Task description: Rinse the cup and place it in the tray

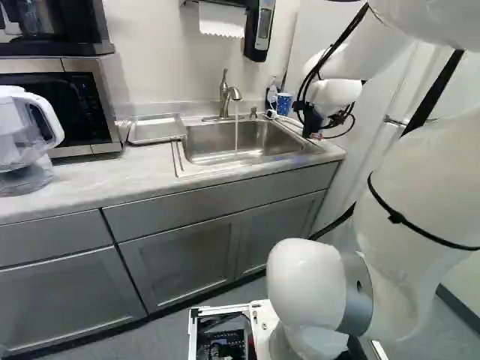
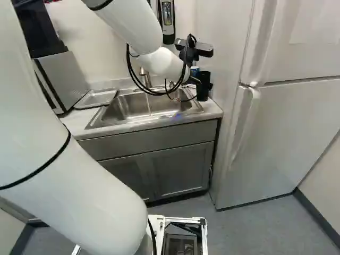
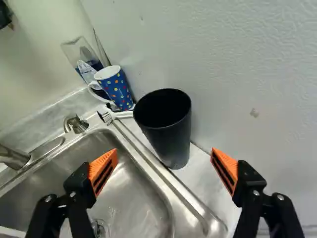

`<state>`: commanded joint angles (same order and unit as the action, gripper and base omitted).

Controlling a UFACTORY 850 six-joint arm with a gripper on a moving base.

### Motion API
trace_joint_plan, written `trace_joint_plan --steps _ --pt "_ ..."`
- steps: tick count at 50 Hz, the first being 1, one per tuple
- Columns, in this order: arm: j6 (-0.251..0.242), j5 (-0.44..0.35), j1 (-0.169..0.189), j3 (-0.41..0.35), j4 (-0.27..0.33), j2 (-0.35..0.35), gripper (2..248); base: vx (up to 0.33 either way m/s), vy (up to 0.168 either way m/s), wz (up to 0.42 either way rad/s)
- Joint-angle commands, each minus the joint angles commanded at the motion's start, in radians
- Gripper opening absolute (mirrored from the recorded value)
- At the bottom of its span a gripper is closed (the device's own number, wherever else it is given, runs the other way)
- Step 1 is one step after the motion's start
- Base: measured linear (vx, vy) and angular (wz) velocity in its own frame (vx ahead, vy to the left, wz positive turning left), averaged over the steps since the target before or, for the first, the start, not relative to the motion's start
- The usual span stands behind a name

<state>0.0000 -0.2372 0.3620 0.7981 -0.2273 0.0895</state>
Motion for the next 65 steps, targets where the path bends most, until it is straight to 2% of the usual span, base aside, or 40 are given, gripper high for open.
trace_joint_plan --steps 16,24,41,65 --pt "0.0 0.0 0.004 0.013 -0.001 -0.013 247 0.0 0.0 0.0" --pt "0.0 0.0 0.004 0.013 -0.021 -0.013 247 0.0 0.0 0.0" --pt "0.0 0.0 0.002 0.015 -0.11 -0.016 247 0.0 0.0 0.0" --pt "0.0 0.003 -0.04 0.08 -0.255 -0.082 247 0.0 0.0 0.0"
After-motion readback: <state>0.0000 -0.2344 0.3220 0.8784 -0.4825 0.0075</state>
